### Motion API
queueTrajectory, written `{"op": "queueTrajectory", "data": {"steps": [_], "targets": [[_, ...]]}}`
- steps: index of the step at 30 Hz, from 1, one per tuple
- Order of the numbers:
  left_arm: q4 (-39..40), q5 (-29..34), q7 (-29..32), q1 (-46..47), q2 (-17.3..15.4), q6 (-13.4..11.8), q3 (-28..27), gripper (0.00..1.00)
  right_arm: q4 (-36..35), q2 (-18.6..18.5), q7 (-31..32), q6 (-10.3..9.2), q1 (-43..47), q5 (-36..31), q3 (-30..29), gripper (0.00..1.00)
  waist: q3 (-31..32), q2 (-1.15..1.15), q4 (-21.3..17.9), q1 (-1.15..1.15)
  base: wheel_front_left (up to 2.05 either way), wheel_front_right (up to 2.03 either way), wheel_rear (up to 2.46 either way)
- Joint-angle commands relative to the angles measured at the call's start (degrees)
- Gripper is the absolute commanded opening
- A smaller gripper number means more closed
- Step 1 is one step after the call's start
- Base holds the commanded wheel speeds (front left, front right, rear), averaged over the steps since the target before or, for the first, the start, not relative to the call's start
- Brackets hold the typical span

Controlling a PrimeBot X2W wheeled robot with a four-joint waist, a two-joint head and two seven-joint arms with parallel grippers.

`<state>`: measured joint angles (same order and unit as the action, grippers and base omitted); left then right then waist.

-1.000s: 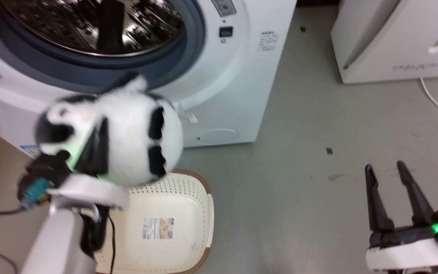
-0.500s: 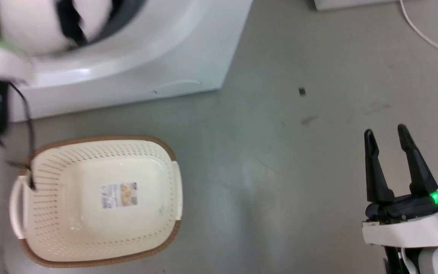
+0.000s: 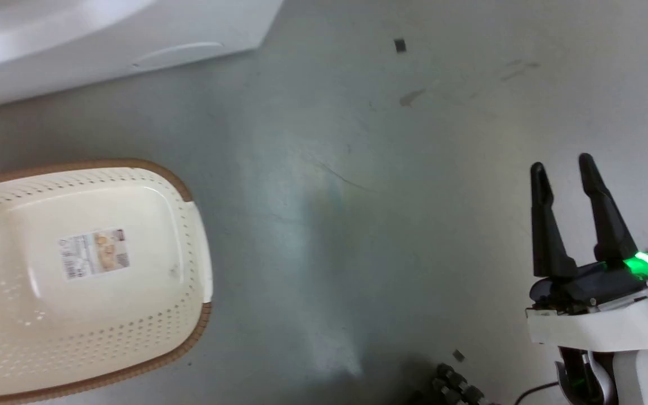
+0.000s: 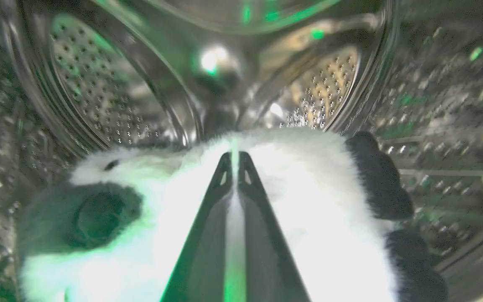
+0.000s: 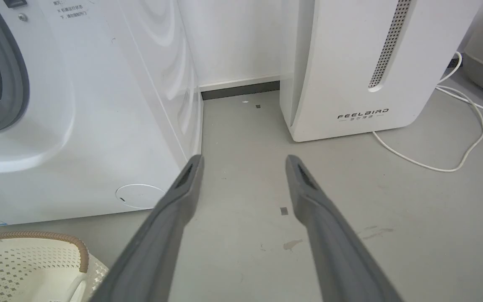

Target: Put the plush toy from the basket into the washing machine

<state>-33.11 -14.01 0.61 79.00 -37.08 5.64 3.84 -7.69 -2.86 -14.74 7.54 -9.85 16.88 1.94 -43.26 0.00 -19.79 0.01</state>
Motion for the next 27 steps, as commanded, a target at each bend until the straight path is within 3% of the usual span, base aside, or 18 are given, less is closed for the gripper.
{"op": "queueTrajectory", "data": {"steps": [1, 6, 15, 16, 17, 27], "targets": [[-1.16, 0.56, 0.21, 1.47, -0.44, 0.21, 0.55, 0.00, -0.28, -0.01, -0.26, -0.05, -1.02, 0.68, 0.29, 1.00, -2.18, 0.00, -1.95, -0.01, 0.00, 0.00, 0.00], [-7.90, 3.07, 2.98, 5.57, -2.78, 0.99, 4.31, 0.00, -0.57, -0.01, -0.26, -0.05, -1.52, 1.58, 1.26, 1.00, -3.72, 0.00, -3.22, -0.01, 0.00, 0.00, 0.00], [-16.55, 2.25, 6.21, 6.28, -2.41, 1.68, 8.75, 0.00, -0.16, -0.01, -0.26, -0.05, -1.88, 1.38, 1.38, 1.00, -3.87, 0.00, -2.32, -0.01, 0.00, 0.00, 0.00], [-17.10, 2.17, 5.65, 6.01, -2.40, 1.70, 9.04, 0.79, -0.13, -0.01, -0.26, -0.05, -1.99, 1.26, 1.33, 1.00, -3.54, 0.00, -2.13, -0.01, 0.00, 0.00, 0.00], [-17.71, 2.08, 5.07, 5.65, -2.32, 1.71, 9.29, 1.00, -0.12, -0.01, -0.26, -0.05, -2.05, 1.12, 1.20, 1.00, -3.14, 0.00, -1.92, -0.01, 0.00, 0.00, 0.00], [-24.00, -0.83, -6.60, -1.87, 2.12, 1.78, 10.31, 1.00, 0.97, -0.01, -0.26, -0.05, -1.24, -2.83, -1.41, 1.00, 7.39, 0.00, 2.57, -0.01, 0.00, 0.00, 0.00]]}}
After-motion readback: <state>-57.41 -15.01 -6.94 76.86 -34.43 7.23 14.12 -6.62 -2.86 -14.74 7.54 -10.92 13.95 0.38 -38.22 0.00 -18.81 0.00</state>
